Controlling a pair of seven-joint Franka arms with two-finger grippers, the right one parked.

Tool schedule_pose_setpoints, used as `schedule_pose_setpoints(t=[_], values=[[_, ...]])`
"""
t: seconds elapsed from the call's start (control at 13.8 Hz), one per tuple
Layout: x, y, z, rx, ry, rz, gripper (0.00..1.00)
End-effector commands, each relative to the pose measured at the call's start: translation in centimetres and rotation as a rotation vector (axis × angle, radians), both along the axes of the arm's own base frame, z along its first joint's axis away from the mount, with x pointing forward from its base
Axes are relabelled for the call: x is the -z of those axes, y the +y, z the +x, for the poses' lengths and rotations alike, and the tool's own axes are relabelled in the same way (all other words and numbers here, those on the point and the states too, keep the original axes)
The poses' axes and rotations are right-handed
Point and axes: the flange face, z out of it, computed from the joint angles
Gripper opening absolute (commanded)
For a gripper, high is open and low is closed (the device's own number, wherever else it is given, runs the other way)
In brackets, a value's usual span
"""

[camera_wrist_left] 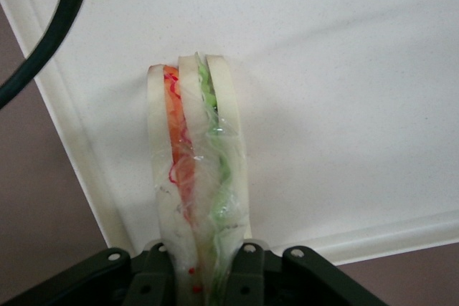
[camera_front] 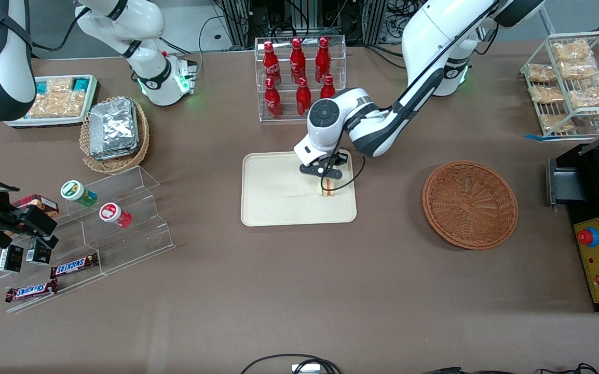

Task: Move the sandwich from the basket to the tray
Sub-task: 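Lower the sandwich onto the tray and open the left gripper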

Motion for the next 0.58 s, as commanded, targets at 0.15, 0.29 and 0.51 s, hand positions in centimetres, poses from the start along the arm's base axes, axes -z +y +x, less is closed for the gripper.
schedule_pose_setpoints(t=[0.15, 0.29, 0.51], values=[[-0.6, -0.7, 0.1, 0.011, -0.03, 0.035, 0.98], [-2.5, -0.7, 1.3, -0.011, -0.053, 0.026, 0.99], [-5.8, 0.3, 4.8, -0.07, -0.063, 0.052, 0.99]])
